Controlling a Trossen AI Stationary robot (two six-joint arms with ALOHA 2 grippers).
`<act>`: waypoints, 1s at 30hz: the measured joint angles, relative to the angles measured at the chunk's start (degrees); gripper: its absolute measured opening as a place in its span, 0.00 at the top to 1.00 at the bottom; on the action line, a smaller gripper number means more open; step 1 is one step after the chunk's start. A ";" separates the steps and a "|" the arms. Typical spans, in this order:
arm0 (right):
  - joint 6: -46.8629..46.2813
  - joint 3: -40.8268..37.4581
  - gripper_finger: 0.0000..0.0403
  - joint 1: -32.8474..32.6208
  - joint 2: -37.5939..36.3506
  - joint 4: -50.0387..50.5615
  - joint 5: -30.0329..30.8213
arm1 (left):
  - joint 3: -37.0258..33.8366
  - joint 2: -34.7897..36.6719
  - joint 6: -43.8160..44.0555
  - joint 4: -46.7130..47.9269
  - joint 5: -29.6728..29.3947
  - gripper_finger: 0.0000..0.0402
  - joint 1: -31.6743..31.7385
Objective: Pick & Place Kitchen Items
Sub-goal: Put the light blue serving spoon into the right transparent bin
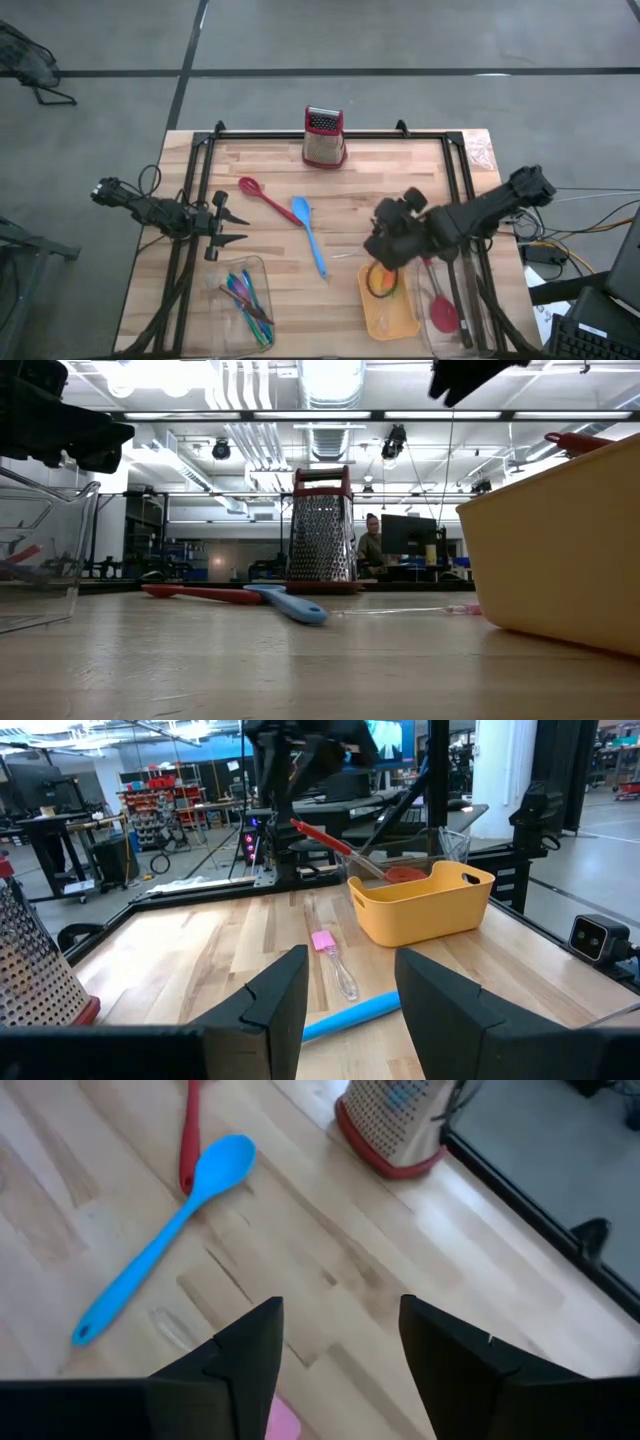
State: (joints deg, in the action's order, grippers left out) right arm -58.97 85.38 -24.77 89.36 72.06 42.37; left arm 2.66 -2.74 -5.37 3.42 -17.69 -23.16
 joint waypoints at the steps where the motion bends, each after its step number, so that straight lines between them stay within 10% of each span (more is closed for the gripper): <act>1: 2.06 0.00 0.52 1.27 0.00 -1.37 -0.59 | 0.00 0.00 0.00 -0.02 0.02 0.61 0.00; 18: 26.81 -1.18 0.50 13.00 0.82 -29.83 -17.07 | 0.02 0.00 0.00 -0.01 0.01 0.61 0.02; 30: 26.16 -1.41 0.55 14.99 8.93 -35.94 -17.46 | -0.07 -0.11 0.00 -0.40 0.06 0.61 0.00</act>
State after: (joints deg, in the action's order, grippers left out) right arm -32.82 83.97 -9.78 98.29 36.12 24.90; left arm 2.59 -2.85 -5.37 3.02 -17.63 -23.16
